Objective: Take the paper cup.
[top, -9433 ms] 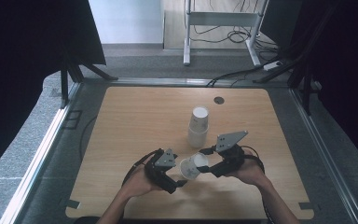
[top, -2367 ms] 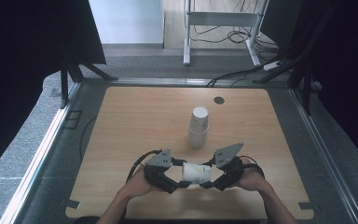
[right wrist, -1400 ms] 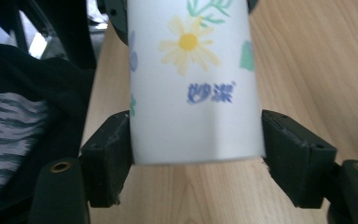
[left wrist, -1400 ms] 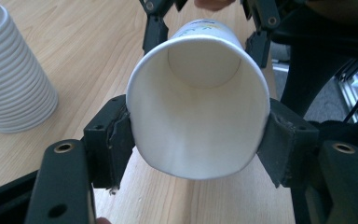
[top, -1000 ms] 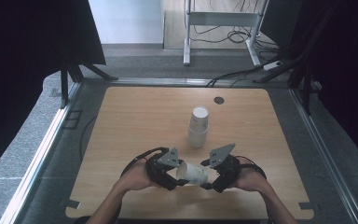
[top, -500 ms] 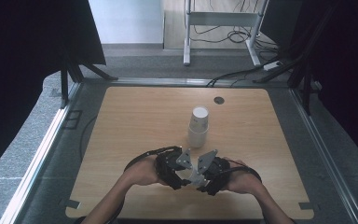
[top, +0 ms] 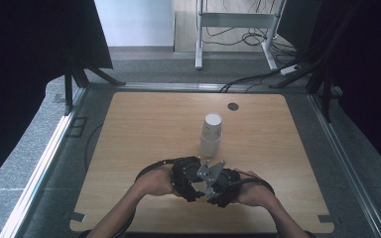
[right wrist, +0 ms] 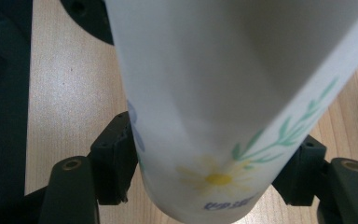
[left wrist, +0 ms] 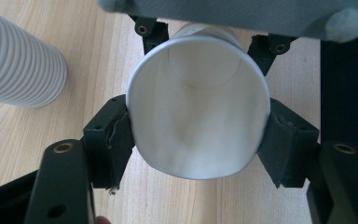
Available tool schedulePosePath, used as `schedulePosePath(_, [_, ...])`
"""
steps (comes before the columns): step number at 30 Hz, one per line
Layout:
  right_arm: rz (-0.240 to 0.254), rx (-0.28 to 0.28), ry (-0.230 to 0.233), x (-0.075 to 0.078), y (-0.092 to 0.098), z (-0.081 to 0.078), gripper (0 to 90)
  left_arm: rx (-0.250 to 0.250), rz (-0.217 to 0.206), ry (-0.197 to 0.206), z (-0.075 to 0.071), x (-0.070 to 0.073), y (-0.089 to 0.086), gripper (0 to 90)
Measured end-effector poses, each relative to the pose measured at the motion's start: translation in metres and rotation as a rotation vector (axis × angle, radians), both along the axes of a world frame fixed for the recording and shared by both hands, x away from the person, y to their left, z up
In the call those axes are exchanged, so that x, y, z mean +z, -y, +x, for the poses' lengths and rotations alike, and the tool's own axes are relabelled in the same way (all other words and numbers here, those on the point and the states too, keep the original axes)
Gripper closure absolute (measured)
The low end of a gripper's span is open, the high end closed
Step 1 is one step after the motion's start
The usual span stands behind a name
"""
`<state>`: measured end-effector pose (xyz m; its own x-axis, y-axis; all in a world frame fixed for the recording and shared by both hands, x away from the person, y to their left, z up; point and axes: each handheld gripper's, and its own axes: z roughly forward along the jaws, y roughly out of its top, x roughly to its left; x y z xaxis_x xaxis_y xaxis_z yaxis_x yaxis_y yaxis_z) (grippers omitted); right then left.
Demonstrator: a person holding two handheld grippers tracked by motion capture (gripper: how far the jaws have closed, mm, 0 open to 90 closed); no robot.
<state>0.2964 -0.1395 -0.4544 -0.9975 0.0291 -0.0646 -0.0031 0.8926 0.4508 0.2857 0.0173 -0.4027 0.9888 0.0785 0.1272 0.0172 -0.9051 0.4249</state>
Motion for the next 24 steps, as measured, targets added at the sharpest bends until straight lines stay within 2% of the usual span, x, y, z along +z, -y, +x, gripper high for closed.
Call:
schedulePosePath(2, [0.0,-0.003,0.013,-0.0008,-0.0002,0.0005,33.7,-0.002,0.003,0.0,-0.0002,0.0001,0.001,32.6])
schedulePosePath(5, [0.001,-0.015,0.006,-0.0017,-0.0006,-0.0001,34.9,-0.001,0.004,-0.003,-0.0008,-0.0003,0.0024,32.6])
schedulePosePath(14, [-0.01,-0.003,0.015,-0.0033,-0.0017,0.0006,36.0,-0.005,0.023,-0.005,-0.0009,-0.0006,0.006,32.6])
schedulePosePath(15, [-0.012,-0.003,-0.002,-0.0025,-0.0015,0.0002,36.1,-0.006,0.028,-0.005,-0.0008,-0.0004,0.0063,32.6])
schedulePosePath(17, [-0.014,-0.004,-0.003,-0.0028,-0.0017,0.0002,36.2,-0.005,0.034,-0.006,-0.0007,-0.0005,0.007,32.6])
schedulePosePath(19, [-0.02,-0.005,0.015,-0.0039,-0.002,0.0005,36.2,-0.004,0.039,-0.007,-0.0009,-0.0007,0.0079,32.6])
schedulePosePath(24, [-0.024,-0.011,0.014,-0.0047,-0.0022,0.0001,36.9,-0.007,0.045,-0.005,-0.0008,-0.0012,0.0088,32.6])
